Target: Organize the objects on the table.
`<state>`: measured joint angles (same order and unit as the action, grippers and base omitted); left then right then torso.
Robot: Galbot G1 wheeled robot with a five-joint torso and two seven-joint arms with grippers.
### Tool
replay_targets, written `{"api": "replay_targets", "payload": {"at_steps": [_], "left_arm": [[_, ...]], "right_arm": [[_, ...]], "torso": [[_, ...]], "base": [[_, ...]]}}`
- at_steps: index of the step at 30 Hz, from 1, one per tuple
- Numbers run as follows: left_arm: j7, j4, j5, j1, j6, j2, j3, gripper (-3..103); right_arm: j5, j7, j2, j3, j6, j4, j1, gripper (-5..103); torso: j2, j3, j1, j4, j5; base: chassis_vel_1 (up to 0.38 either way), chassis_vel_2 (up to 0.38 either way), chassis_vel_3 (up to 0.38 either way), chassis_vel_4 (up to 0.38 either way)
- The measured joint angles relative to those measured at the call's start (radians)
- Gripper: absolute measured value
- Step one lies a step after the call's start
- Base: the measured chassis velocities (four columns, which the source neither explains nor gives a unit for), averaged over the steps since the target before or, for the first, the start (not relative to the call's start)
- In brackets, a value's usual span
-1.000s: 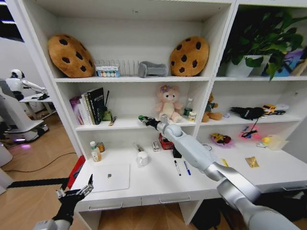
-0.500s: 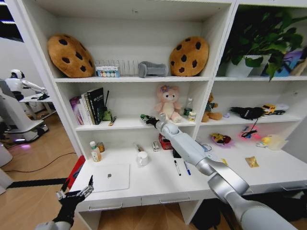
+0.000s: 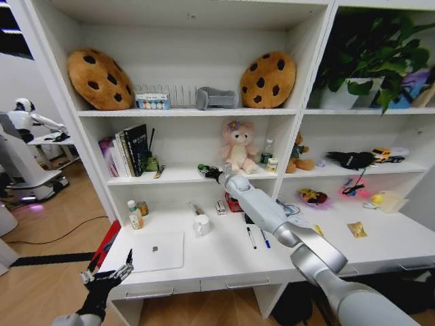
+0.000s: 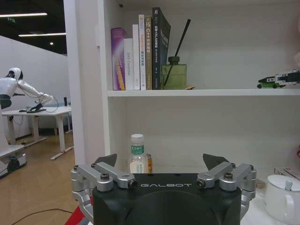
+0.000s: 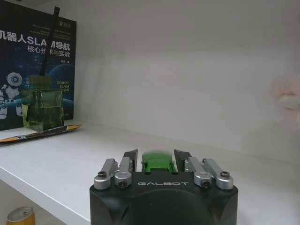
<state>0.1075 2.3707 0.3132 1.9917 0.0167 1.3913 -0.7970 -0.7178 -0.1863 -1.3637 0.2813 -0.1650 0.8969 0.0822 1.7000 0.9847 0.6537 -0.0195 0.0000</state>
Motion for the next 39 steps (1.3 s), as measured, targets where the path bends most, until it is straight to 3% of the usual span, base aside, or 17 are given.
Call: {"api": "replay_targets", "payload": {"at_steps": [3,5,7,8,10,11,12,15,20,22,25,26,30,32,34,35,39], "left_arm": [[0.000,0.000,0.000,0.000,0.000,0.001,0.000,100],[0.000,0.000,0.000,0.001,0.000,0.004,0.000,100],[0.000,0.000,0.000,0.001,0.000,0.004,0.000,100],[0.000,0.000,0.000,0.001,0.000,0.004,-0.001,100],[0.000,0.000,0.000,0.001,0.000,0.004,-0.001,100],[0.001,0.002,0.000,0.000,0.000,0.009,-0.001,100],[0.001,0.002,0.000,0.000,0.000,0.009,-0.001,100],[0.002,0.003,0.001,-0.003,-0.001,0.023,-0.003,100],[0.003,0.011,0.014,-0.009,-0.001,0.022,-0.010,100],[0.007,0.017,0.028,-0.015,0.003,0.016,-0.017,100],[0.008,0.019,0.034,-0.018,0.003,0.011,-0.021,100],[0.010,0.019,0.037,-0.021,-0.005,0.009,-0.029,100],[0.010,0.027,0.043,-0.020,-0.012,0.005,-0.038,100],[0.012,0.037,0.046,-0.017,-0.013,-0.008,-0.040,100],[0.012,0.043,0.046,-0.017,-0.013,-0.011,-0.040,100],[0.013,0.051,0.045,-0.016,-0.012,-0.011,-0.039,100],[0.014,0.065,0.043,-0.013,-0.012,-0.002,-0.036,100]], "right_arm": [[0.000,0.000,0.000,0.000,0.000,0.000,0.000,51],[-0.002,0.005,0.001,-0.005,-0.003,0.005,0.000,63],[-0.002,0.005,0.001,-0.006,-0.003,0.006,0.000,63],[-0.005,0.007,0.004,-0.009,-0.003,0.015,0.000,74],[-0.011,0.008,0.006,-0.011,-0.003,0.023,0.000,79],[-0.112,0.024,0.033,-0.038,-0.051,0.118,0.019,85],[-0.112,0.024,0.033,-0.038,-0.051,0.118,0.019,85],[-0.236,0.138,0.114,-0.066,-0.124,0.379,0.086,98],[-0.222,0.235,0.227,-0.127,-0.122,0.589,0.191,100],[-0.199,0.286,0.340,-0.174,-0.103,0.740,0.302,100],[-0.197,0.309,0.398,-0.212,-0.091,0.822,0.372,100],[-0.214,0.331,0.453,-0.270,-0.080,0.906,0.460,100],[-0.226,0.350,0.502,-0.420,-0.070,1.008,0.615,100],[-0.194,0.353,0.520,-0.610,-0.059,1.122,0.859,100],[-0.177,0.350,0.520,-0.695,-0.052,1.174,0.952,100],[-0.165,0.340,0.506,-0.785,-0.048,1.231,1.079,100],[-0.126,0.326,0.467,-0.909,-0.030,1.284,1.242,100]], "torso": [[0.000,0.000,0.000,0.0000,0.0000],[0.000,0.000,0.000,-0.0001,0.0000],[0.000,0.000,0.000,-0.0001,0.0000],[0.000,0.000,0.000,-0.0001,0.0000],[0.000,0.000,0.000,0.0000,0.0000],[0.000,0.000,0.000,0.0000,0.0000],[0.000,0.000,0.000,0.0000,0.0000],[0.000,0.000,0.000,0.0003,-0.0001],[0.000,0.000,0.000,0.0002,0.0002],[0.000,0.000,0.000,-0.0006,0.0005],[0.000,0.000,0.000,-0.0006,0.0006],[0.000,0.000,0.000,-0.0007,0.0003],[0.000,0.000,0.000,0.0007,-0.0003],[0.000,0.000,0.000,-0.0008,0.0017],[0.000,0.000,0.000,-0.0003,-0.0005],[0.000,0.000,0.000,-0.0004,-0.0005],[0.000,0.000,0.000,0.0000,0.0003]], "base": [[0.000,0.000,0.000,0.000],[0.000,0.000,0.000,0.000],[0.000,0.000,0.000,0.000],[0.000,0.000,0.000,0.000],[0.000,0.000,0.000,0.000],[0.000,0.000,0.000,0.000],[0.000,0.000,0.000,0.000],[0.000,0.000,0.000,0.000],[0.000,0.000,0.000,0.000],[0.000,0.000,0.000,0.000],[0.000,0.000,0.000,0.000],[0.000,0.000,0.000,0.000],[0.000,0.000,0.000,0.000],[0.000,0.000,0.000,0.000],[0.000,0.000,0.000,0.000],[0.000,0.000,0.000,0.000],[0.000,0.000,0.000,0.000]]}}
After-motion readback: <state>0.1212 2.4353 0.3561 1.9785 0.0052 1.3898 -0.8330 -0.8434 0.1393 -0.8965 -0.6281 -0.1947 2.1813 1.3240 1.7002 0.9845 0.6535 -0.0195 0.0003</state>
